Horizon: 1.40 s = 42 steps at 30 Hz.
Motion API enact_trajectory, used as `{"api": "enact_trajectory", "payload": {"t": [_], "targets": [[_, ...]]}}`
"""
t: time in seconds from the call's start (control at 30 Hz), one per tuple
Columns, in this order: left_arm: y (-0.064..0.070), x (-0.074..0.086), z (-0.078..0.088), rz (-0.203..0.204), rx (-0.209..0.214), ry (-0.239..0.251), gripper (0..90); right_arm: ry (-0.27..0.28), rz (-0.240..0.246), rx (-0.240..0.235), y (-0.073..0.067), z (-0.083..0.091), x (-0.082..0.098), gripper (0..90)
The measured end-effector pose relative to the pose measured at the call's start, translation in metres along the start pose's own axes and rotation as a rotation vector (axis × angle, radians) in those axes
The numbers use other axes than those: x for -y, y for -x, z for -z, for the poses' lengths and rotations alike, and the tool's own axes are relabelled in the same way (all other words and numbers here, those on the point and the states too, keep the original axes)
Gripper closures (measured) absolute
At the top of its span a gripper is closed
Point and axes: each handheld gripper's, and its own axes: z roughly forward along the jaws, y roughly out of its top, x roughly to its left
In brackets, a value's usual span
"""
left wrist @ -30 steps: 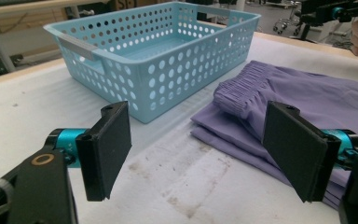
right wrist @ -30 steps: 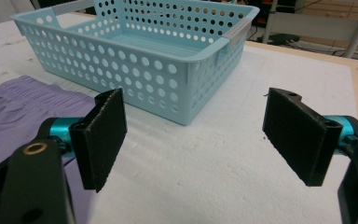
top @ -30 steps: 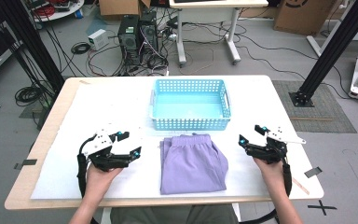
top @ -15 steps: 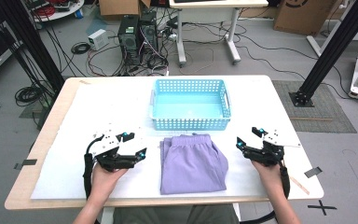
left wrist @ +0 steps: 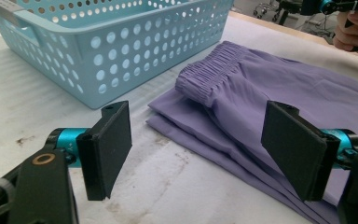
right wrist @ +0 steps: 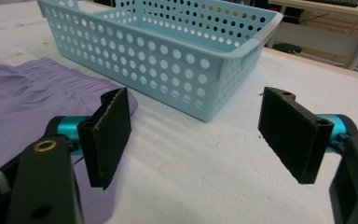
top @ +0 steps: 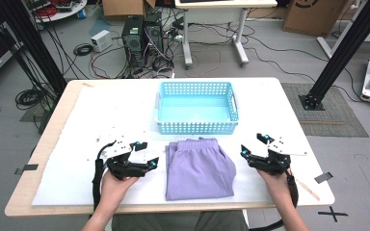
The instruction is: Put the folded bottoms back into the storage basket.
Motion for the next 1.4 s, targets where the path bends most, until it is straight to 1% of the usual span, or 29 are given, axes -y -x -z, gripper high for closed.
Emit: {"api": "enact_trajectory", "payload": {"t": [0.07, 0.13, 0.2, 0.27, 0.33, 0.4, 0.43, 0.47, 0.5, 0.57, 0.67, 0.77, 0.83, 0.9, 0.97, 1.03, 1.07, 1.1, 1.17, 1.23, 1.27, 1.3, 1.33, 1.4], "targets": [[0.003, -0.001, 0.000, -0.006, -0.001, -0.003, 24.4, 0.007, 0.006, -0.007, -0.002, 0.001, -0.001, 25.7], [0.005, 0.000, -0.001, -0.002, 0.008, -0.006, 25.6, 0.006, 0.002, -0.012, -0.005, 0.002, 0.000, 25.7], [0.008, 0.000, -0.001, 0.007, 0.004, -0.021, 27.1, 0.005, 0.010, -0.013, -0.008, 0.003, 0.001, 26.1], [0.011, 0.002, -0.001, 0.006, 0.000, -0.025, 27.1, 0.007, 0.017, -0.020, -0.011, 0.005, 0.003, 26.8], [0.014, 0.004, -0.002, 0.007, 0.006, -0.028, 27.1, 0.012, 0.022, -0.021, -0.014, 0.007, 0.004, 26.8], [0.017, 0.006, -0.004, 0.014, 0.016, -0.040, 27.2, 0.003, 0.017, -0.025, -0.017, 0.008, 0.006, 26.8], [0.019, 0.007, -0.005, 0.021, 0.030, -0.048, 28.0, 0.003, 0.018, -0.026, -0.017, 0.008, 0.007, 26.8], [0.021, 0.009, -0.007, 0.037, 0.049, -0.060, 30.0, -0.006, -0.001, -0.035, -0.018, 0.009, 0.008, 26.8], [0.022, 0.010, -0.009, 0.046, 0.060, -0.069, 30.7, -0.012, -0.008, -0.044, -0.019, 0.009, 0.008, 26.8], [0.026, 0.012, -0.012, 0.067, 0.074, -0.085, 30.7, -0.032, -0.022, -0.039, -0.022, 0.010, 0.009, 26.8], [0.032, 0.014, -0.016, 0.092, 0.079, -0.095, 30.7, -0.045, -0.031, -0.058, -0.026, 0.012, 0.009, 26.8], [0.036, 0.014, -0.018, 0.102, 0.070, -0.086, 30.5, -0.053, -0.032, -0.078, -0.031, 0.013, 0.009, 26.7], [0.039, 0.015, -0.020, 0.093, 0.051, -0.086, 30.4, -0.074, -0.041, -0.100, -0.035, 0.012, 0.010, 26.7], [0.042, 0.016, -0.021, 0.085, 0.042, -0.081, 29.8, -0.094, -0.032, -0.111, -0.040, 0.009, 0.010, 26.7], [0.043, 0.016, -0.020, 0.086, 0.044, -0.080, 27.8, -0.106, -0.014, -0.122, -0.044, 0.006, 0.010, 26.7], [0.042, 0.015, -0.017, 0.086, 0.076, -0.069, 27.6, -0.116, -0.003, -0.124, -0.048, 0.003, 0.010, 26.8], [0.043, 0.015, -0.016, 0.089, 0.082, -0.061, 27.5, -0.119, 0.011, -0.125, -0.050, 0.002, 0.010, 26.8], [0.043, 0.014, -0.015, 0.082, 0.078, -0.065, 27.6, -0.124, 0.017, -0.123, -0.051, 0.002, 0.010, 26.8], [0.042, 0.014, -0.014, 0.062, 0.071, -0.068, 29.7, -0.126, 0.028, -0.121, -0.051, 0.001, 0.010, 26.8], [0.042, 0.015, -0.013, 0.034, 0.056, -0.050, 31.3, -0.129, 0.021, -0.119, -0.049, 0.002, 0.011, 26.8], [0.041, 0.015, -0.012, 0.019, 0.057, -0.042, 31.7, -0.130, 0.015, -0.118, -0.048, 0.002, 0.011, 26.8], [0.041, 0.015, -0.012, 0.005, 0.055, -0.040, 34.2, -0.131, 0.010, -0.115, -0.047, 0.002, 0.012, 26.8], [0.041, 0.015, -0.012, -0.002, 0.053, -0.042, 36.0, -0.130, 0.013, -0.111, -0.045, 0.002, 0.012, 26.8], [0.039, 0.015, -0.012, -0.002, 0.058, -0.045, 36.0, -0.126, 0.012, -0.106, -0.044, 0.003, 0.012, 26.8]]}}
